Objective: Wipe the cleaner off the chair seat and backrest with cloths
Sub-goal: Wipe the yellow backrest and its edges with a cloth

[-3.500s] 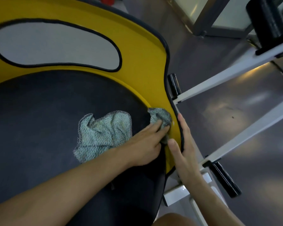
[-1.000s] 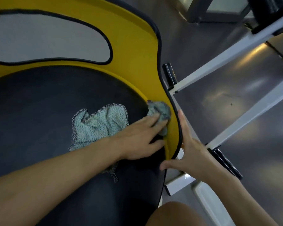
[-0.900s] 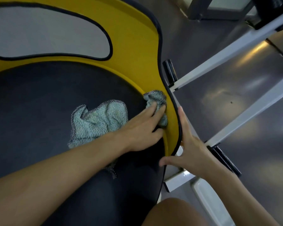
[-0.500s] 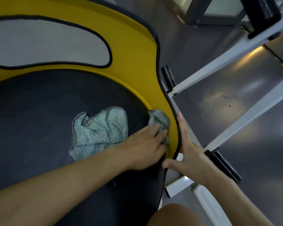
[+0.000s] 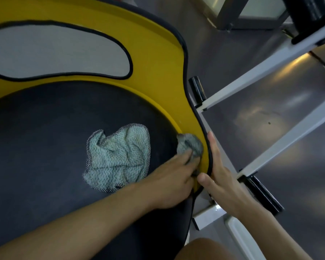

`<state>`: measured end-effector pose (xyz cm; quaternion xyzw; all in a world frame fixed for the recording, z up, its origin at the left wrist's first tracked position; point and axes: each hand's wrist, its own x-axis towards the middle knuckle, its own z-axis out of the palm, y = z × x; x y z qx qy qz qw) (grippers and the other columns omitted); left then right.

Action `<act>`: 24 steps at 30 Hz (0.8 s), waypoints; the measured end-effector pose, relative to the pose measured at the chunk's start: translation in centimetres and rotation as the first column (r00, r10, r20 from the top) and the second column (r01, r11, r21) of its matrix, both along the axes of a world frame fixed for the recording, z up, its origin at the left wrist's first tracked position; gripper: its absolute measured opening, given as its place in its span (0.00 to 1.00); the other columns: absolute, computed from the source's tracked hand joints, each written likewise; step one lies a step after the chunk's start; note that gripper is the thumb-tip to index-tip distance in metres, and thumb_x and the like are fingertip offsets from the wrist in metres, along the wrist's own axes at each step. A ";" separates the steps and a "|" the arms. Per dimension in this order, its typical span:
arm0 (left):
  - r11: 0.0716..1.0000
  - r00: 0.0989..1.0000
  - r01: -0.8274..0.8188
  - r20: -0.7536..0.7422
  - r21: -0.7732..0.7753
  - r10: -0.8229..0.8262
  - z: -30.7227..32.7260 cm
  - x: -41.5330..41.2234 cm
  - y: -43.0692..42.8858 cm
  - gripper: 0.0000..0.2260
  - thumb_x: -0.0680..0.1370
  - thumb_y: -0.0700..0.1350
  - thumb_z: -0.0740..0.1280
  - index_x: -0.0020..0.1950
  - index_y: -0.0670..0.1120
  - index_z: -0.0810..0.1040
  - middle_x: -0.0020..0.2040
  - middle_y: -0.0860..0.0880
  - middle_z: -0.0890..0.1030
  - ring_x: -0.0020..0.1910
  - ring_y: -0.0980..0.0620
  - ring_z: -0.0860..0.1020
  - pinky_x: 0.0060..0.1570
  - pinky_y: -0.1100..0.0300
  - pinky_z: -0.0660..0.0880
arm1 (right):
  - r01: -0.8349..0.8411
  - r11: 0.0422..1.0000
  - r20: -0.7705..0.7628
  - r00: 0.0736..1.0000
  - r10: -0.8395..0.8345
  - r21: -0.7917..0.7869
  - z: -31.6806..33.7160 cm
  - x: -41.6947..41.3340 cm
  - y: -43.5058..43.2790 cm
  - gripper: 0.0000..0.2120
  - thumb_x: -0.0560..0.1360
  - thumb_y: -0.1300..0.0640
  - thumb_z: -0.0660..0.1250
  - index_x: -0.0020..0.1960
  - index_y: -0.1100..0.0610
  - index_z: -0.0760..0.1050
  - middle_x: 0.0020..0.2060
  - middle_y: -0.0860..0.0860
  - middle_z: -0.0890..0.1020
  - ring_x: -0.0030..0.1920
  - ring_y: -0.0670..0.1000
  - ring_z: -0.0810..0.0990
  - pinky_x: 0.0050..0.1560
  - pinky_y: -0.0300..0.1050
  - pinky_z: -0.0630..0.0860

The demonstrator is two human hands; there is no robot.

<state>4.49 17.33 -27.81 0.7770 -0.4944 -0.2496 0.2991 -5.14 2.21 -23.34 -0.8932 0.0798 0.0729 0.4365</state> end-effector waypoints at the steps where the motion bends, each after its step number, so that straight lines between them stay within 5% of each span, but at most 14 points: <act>1: 0.996 0.996 -0.085 -0.036 0.012 0.085 0.2 1.4 -1.2 0.26 0.81 0.48 0.52 0.79 0.44 0.59 0.76 0.46 0.58 0.74 0.42 0.62 0.72 0.50 0.64 | 0.000 1.000 0.001 1.000 0.000 -0.009 -0.1 0.0 0.0 0.46 0.68 0.18 0.53 0.73 0.27 0.29 0.62 0.18 0.67 0.64 0.37 0.76 0.68 0.45 0.72; 3: 0.965 0.951 -0.260 -0.163 0.039 0.263 0.6 4.2 -2.7 0.28 0.81 0.47 0.53 0.82 0.46 0.53 0.82 0.48 0.49 0.80 0.44 0.54 0.76 0.52 0.58 | 0.005 1.000 -0.001 1.000 -0.005 -0.014 -0.3 0.0 0.0 0.46 0.67 0.18 0.54 0.73 0.27 0.29 0.59 0.17 0.68 0.62 0.39 0.77 0.66 0.49 0.74; 6: 0.950 0.927 -0.311 -0.208 0.042 0.313 1.0 4.9 -2.7 0.29 0.83 0.44 0.54 0.83 0.50 0.48 0.83 0.52 0.41 0.81 0.50 0.47 0.76 0.58 0.48 | 0.004 1.000 -0.008 1.000 -0.004 -0.007 -0.2 0.0 0.0 0.47 0.68 0.18 0.54 0.74 0.28 0.29 0.60 0.13 0.62 0.62 0.28 0.71 0.66 0.45 0.72; 9: 0.991 0.991 -0.130 -0.026 0.017 0.131 0.7 0.6 -0.9 0.27 0.81 0.43 0.55 0.81 0.47 0.58 0.79 0.47 0.57 0.77 0.45 0.59 0.78 0.52 0.54 | 0.001 1.000 -0.001 1.000 -0.001 0.017 -0.2 0.1 0.0 0.48 0.69 0.20 0.55 0.76 0.31 0.30 0.66 0.16 0.61 0.67 0.31 0.69 0.69 0.46 0.71; 11: 1.000 0.995 0.019 0.098 0.015 -0.020 0.7 -2.2 0.6 0.24 0.79 0.42 0.55 0.76 0.45 0.65 0.68 0.47 0.66 0.72 0.50 0.63 0.80 0.52 0.46 | 0.007 1.000 0.004 1.000 -0.007 0.031 -0.2 0.1 0.0 0.47 0.69 0.20 0.56 0.75 0.29 0.30 0.67 0.17 0.60 0.70 0.33 0.68 0.71 0.45 0.69; 19: 0.977 0.933 0.143 0.309 0.157 -0.186 0.9 -1.3 1.6 0.23 0.82 0.49 0.52 0.77 0.47 0.64 0.69 0.46 0.64 0.74 0.50 0.57 0.79 0.52 0.43 | 0.017 0.999 0.002 1.000 -0.017 0.050 -0.1 0.2 0.2 0.46 0.69 0.20 0.56 0.74 0.28 0.30 0.67 0.18 0.60 0.70 0.34 0.68 0.71 0.42 0.68; 24: 0.980 0.958 -0.034 0.287 0.195 -0.023 0.0 2.7 -0.9 0.22 0.79 0.52 0.47 0.64 0.48 0.74 0.54 0.49 0.65 0.64 0.46 0.66 0.77 0.48 0.54 | 0.016 0.999 0.004 1.000 -0.016 0.039 -0.3 0.2 0.1 0.45 0.69 0.20 0.55 0.74 0.27 0.30 0.66 0.16 0.59 0.66 0.28 0.67 0.68 0.38 0.67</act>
